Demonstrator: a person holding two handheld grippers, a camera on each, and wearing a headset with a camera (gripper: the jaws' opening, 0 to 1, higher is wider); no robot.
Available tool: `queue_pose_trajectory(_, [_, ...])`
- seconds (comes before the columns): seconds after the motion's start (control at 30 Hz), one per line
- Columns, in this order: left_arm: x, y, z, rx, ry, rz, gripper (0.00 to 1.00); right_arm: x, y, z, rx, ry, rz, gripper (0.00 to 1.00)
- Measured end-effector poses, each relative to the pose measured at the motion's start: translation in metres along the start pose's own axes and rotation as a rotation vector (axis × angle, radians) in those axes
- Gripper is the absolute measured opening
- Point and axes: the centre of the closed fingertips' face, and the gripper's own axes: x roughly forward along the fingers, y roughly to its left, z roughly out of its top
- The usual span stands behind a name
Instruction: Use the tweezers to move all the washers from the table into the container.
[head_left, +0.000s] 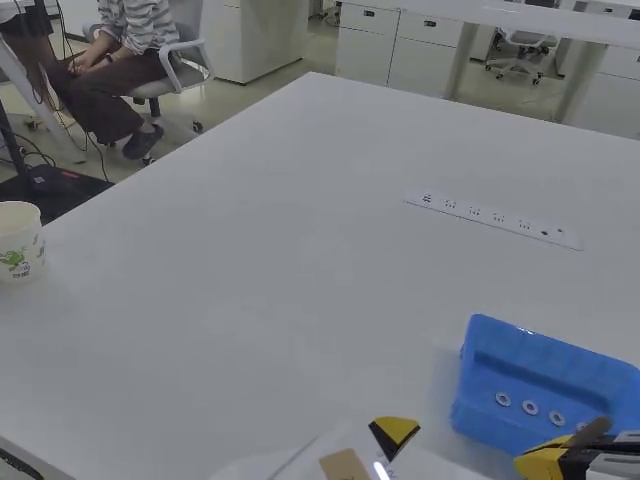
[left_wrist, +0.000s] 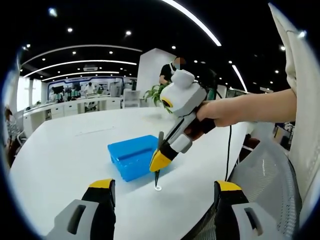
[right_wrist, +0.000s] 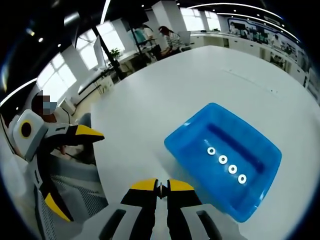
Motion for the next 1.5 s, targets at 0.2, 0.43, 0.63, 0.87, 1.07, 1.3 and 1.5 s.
queue_pose_trajectory(0.2, [0.0, 0.0, 0.0, -0.001, -0.001, -0.001, 0.82, 0.002, -0.004, -0.007, -0.012, 0.027, -0.013, 0.03])
queue_pose_trajectory(0.43, [0.0, -0.001, 0.001, -0.003, -0.005, -0.004, 0.82, 0.003, -0.001, -0.01, -0.012, 0.033, -0.012, 0.03])
queue_pose_trajectory(0.63, [0.001, -0.001, 0.0, -0.001, -0.001, -0.001, 0.82, 0.004, 0.005, -0.011, -0.034, 0.041, -0.023, 0.03])
queue_pose_trajectory(0.87, [0.001, -0.001, 0.0, -0.001, -0.002, 0.003, 0.82, 0.002, 0.01, -0.015, -0.102, 0.029, -0.066, 0.03])
queue_pose_trajectory(1.07, [0.001, -0.002, -0.001, 0.006, 0.003, -0.001, 0.82, 0.003, 0.009, -0.015, -0.163, -0.003, -0.096, 0.03])
queue_pose_trajectory(1.3, [0.0, -0.002, -0.001, 0.006, 0.002, -0.001, 0.82, 0.004, 0.011, -0.014, -0.177, -0.021, -0.095, 0.03])
queue_pose_trajectory(1.5, [0.0, -0.001, -0.001, 0.009, 0.004, 0.001, 0.82, 0.007, 0.015, -0.015, -0.219, -0.019, -0.109, 0.03])
